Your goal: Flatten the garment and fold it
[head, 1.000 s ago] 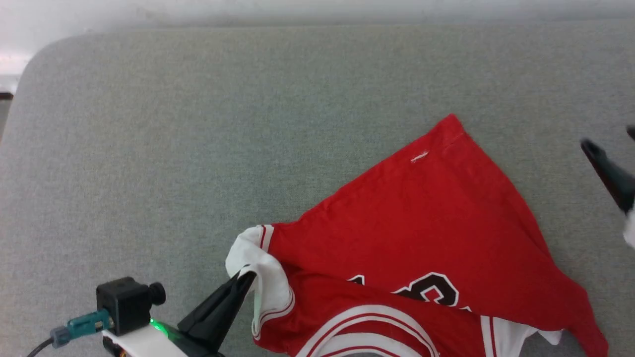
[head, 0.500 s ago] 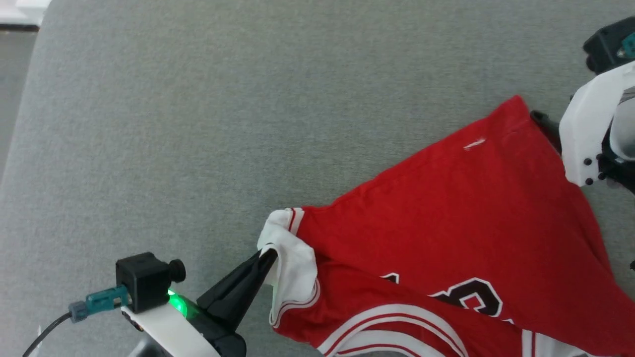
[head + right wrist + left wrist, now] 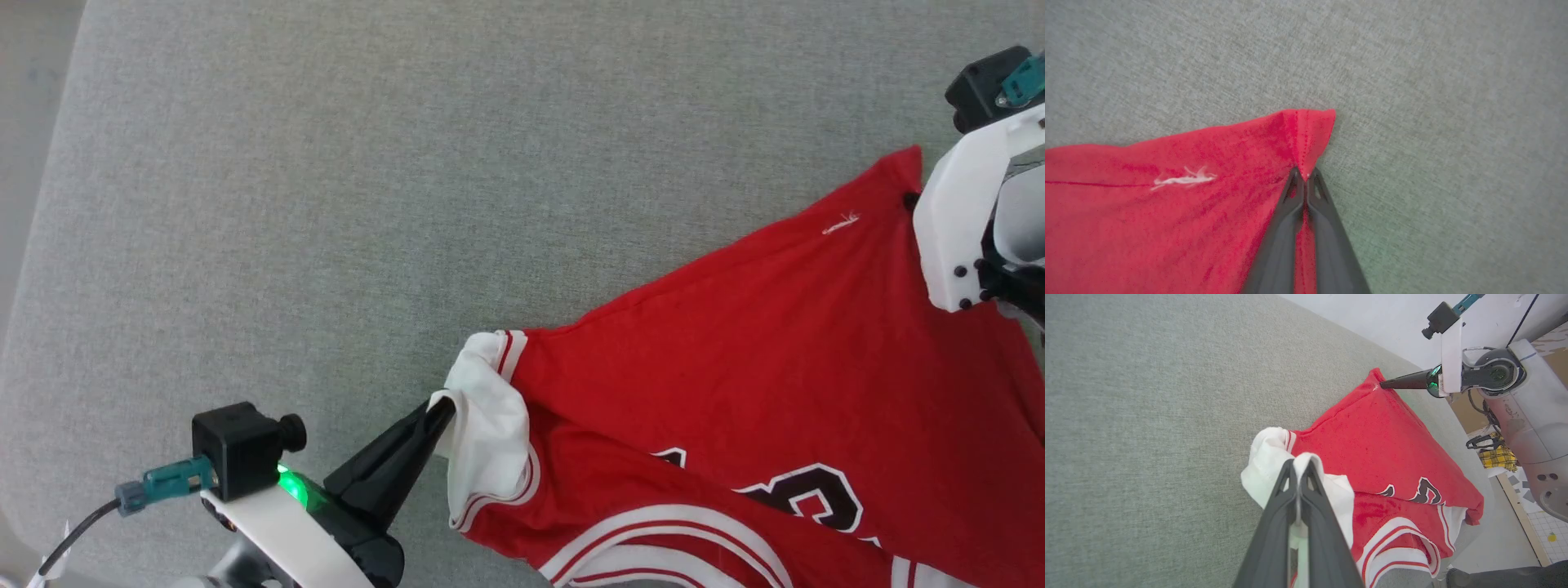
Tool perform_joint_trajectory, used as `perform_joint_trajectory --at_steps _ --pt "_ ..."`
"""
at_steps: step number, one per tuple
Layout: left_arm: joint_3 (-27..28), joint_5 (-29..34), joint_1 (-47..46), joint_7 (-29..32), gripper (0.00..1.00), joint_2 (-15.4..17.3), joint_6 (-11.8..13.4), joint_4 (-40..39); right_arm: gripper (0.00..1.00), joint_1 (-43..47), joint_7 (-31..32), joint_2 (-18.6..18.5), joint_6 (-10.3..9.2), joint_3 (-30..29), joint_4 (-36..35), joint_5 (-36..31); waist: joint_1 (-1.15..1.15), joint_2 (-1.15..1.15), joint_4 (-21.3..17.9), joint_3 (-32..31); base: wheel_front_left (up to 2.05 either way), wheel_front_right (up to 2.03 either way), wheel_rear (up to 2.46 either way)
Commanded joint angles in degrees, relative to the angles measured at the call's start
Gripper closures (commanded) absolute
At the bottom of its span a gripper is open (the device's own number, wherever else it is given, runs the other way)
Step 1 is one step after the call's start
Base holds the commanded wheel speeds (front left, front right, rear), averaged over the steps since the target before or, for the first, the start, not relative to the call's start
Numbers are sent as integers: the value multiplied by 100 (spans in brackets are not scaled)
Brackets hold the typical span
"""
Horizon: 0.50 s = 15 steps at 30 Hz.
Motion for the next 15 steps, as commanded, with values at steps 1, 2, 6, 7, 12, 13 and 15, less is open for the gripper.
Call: perform_joint_trajectory --at_steps 1,2,6,7,12,13,15 --pt "12 9 -96 -34 100 -15 -41 24 100 129 -45 -12 -5 78 122 23 0 0 -72 -80 0 0 0" --pt "23 7 -99 -56 100 -17 -49 36 100 132 -150 -3 -5 90 112 57 0 0 -109 -131 0 0 0" --pt "129 13 -105 -215 100 -34 -50 68 100 117 -588 -41 -5 247 55 196 0 0 -277 -410 0 0 0" --pt "183 42 -113 -295 100 -41 -36 73 100 105 -728 -37 -5 253 16 259 0 0 -315 -481 0 0 0" --pt "547 372 -198 -779 100 -46 170 160 100 76 -1539 1 -5 170 -212 488 0 0 -510 -917 0 0 0" --pt "623 442 -226 -858 100 -41 228 165 100 84 -1700 -6 -5 147 -270 515 0 0 -542 -1003 0 0 0" --pt "834 640 -316 -1050 100 -37 428 173 100 120 -2015 15 -5 49 -375 565 0 0 -616 -1202 0 0 0"
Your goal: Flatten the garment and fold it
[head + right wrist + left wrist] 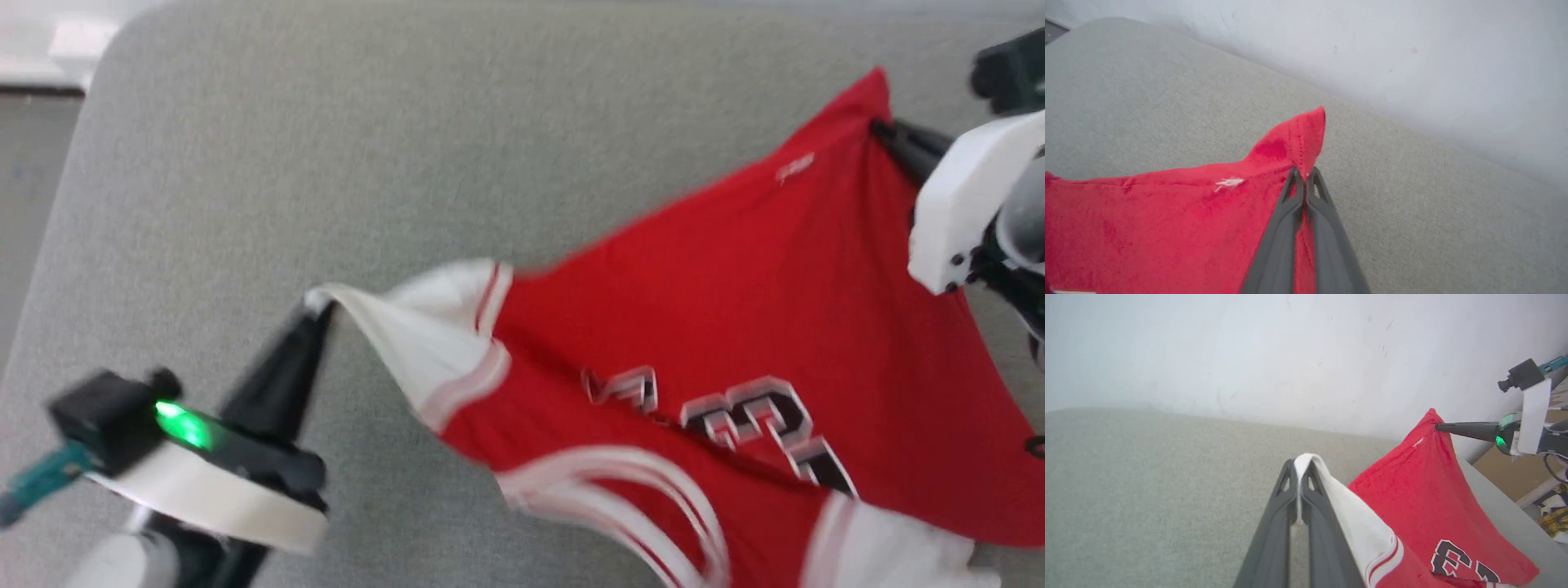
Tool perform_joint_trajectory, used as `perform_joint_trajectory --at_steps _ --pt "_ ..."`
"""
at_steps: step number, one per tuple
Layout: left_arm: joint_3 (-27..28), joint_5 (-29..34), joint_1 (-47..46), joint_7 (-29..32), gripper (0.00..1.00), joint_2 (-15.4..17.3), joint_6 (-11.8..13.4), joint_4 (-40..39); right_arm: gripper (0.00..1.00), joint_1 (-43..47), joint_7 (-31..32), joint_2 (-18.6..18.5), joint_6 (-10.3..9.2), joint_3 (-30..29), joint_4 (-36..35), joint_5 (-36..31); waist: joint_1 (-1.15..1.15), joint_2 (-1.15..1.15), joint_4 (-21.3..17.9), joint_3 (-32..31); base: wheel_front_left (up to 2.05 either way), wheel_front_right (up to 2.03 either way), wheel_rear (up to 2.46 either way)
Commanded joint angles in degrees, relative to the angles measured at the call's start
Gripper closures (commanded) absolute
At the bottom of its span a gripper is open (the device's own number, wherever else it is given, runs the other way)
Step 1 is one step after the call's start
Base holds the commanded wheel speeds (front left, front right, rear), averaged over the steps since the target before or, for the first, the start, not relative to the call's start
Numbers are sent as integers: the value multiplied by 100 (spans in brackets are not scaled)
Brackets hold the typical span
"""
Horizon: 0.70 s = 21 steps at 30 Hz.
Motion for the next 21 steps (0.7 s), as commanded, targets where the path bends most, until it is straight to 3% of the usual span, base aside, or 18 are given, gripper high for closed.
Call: perform_joint_trajectory --at_steps 1,6,11,15,21 --pt "119 106 -175 -87 100 10 96 8 100 57 -157 21 -4 -60 -71 32 0 0 -279 -462 0 0 0" --pt "428 486 -626 -332 100 9 425 134 100 121 -734 45 -4 -151 -239 -17 0 0 -481 -904 0 0 0" --pt "334 721 -1480 -134 100 -65 532 416 100 18 -1284 224 -4 -118 -201 -126 0 0 -638 -1273 0 0 0" --pt "124 856 -2461 183 100 -186 471 801 100 -215 -1561 332 -4 -9 18 -269 0 0 -720 -1491 0 0 0" --pt "-150 957 -4119 577 100 -400 141 1894 100 -921 -1720 576 -4 250 449 -410 0 0 -872 -1686 0 0 0"
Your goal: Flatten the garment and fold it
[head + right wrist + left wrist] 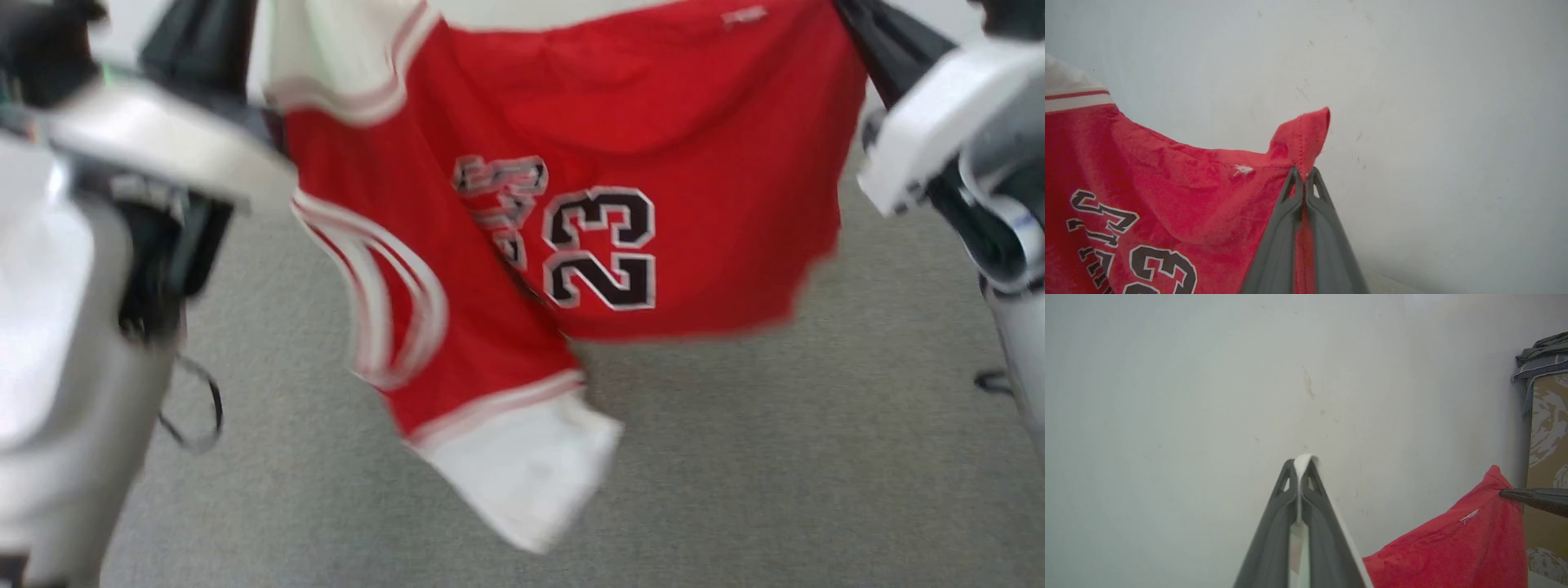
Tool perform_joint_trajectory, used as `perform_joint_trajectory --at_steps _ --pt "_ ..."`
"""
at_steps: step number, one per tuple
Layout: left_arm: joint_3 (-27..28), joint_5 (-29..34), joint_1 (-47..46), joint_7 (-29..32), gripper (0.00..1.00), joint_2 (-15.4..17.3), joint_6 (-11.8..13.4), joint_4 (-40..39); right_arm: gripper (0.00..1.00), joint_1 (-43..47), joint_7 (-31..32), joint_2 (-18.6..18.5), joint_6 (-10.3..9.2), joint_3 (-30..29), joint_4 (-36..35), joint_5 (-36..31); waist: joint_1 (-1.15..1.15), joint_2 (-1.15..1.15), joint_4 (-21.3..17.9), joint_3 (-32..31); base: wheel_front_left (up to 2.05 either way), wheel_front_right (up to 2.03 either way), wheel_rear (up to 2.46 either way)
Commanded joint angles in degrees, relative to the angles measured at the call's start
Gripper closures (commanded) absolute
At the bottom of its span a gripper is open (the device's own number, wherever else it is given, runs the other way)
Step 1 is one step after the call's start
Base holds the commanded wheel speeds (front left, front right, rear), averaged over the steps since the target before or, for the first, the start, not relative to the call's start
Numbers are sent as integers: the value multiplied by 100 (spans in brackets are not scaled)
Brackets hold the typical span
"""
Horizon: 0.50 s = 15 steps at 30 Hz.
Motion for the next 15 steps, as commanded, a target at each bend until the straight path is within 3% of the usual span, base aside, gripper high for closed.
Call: perform_joint_trajectory --at_steps 1,5,15 --pt "-58 65 -378 61 100 -74 -85 275 100 -246 -53 82 -5 70 132 -77 2 0 -202 -172 0 0 0" --pt "-185 108 -1269 257 100 -239 -255 1068 100 -858 -107 337 -5 171 600 -117 2 0 -324 -137 0 0 0" --pt "-291 421 -2629 336 100 -227 -430 2485 100 -2178 -364 846 -5 206 1886 -470 2 0 -600 298 0 0 0"
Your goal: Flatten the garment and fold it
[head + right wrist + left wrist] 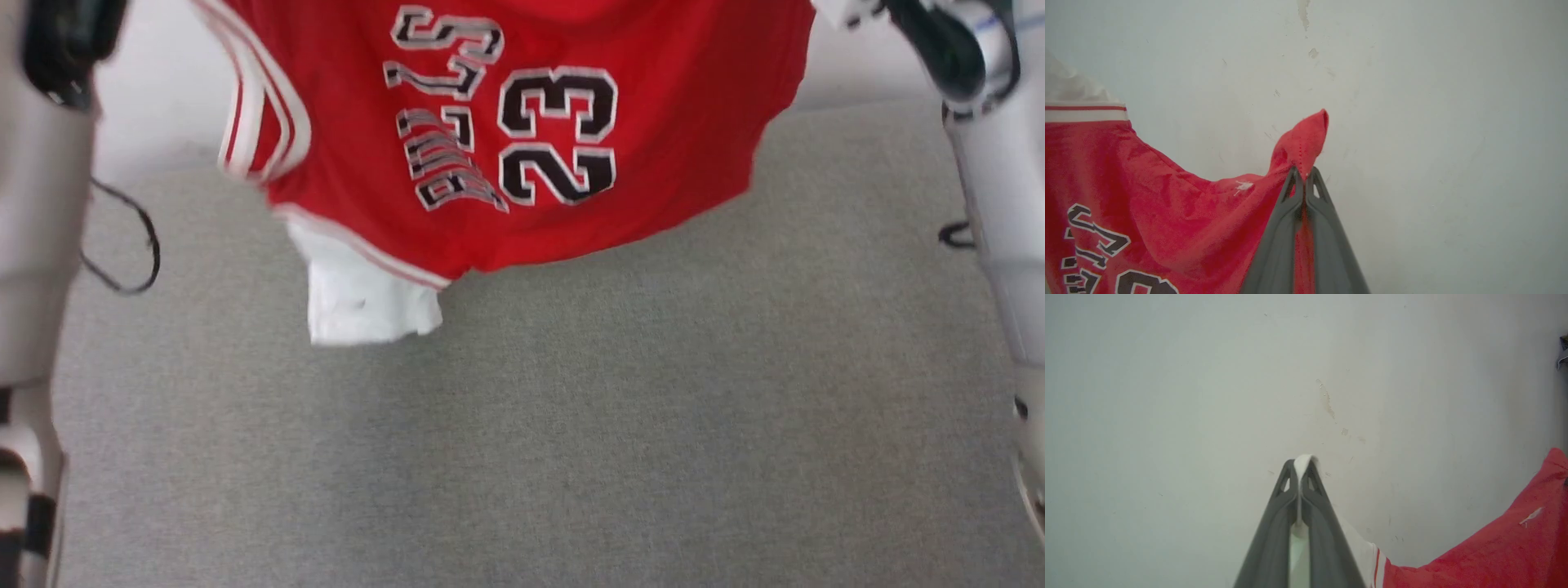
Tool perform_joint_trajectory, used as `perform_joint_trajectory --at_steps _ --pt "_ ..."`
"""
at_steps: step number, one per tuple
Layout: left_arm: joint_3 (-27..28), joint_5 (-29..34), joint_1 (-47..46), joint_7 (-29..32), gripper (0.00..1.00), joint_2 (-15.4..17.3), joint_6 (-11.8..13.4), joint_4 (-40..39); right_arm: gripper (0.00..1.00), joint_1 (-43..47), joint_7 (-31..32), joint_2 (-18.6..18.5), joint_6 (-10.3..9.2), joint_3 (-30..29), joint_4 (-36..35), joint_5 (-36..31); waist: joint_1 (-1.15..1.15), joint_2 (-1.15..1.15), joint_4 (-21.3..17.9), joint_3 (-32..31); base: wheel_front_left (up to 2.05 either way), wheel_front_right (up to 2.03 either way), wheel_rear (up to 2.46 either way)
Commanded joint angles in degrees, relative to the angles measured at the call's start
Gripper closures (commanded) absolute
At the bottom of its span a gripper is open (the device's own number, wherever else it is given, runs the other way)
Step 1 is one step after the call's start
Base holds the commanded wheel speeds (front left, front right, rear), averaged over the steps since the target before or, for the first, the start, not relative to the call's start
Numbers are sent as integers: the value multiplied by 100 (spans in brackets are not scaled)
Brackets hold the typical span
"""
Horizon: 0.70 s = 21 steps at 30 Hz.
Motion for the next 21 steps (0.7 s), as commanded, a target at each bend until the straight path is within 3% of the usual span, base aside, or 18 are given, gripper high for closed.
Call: perform_joint_trajectory --at_steps 1,10,21 --pt "10 47 -121 -36 100 3 -30 57 100 -110 -37 37 -5 -2 84 -53 -1 0 -120 201 0 0 0" --pt "29 144 -1206 -264 100 -46 -232 758 100 -1263 -394 321 -5 -337 1179 -619 -1 0 -228 1106 0 0 0" --pt "-87 278 -2242 -931 100 -257 -496 1150 100 -2183 -976 497 -5 -865 1797 -1358 -1 0 -253 2165 0 0 0"
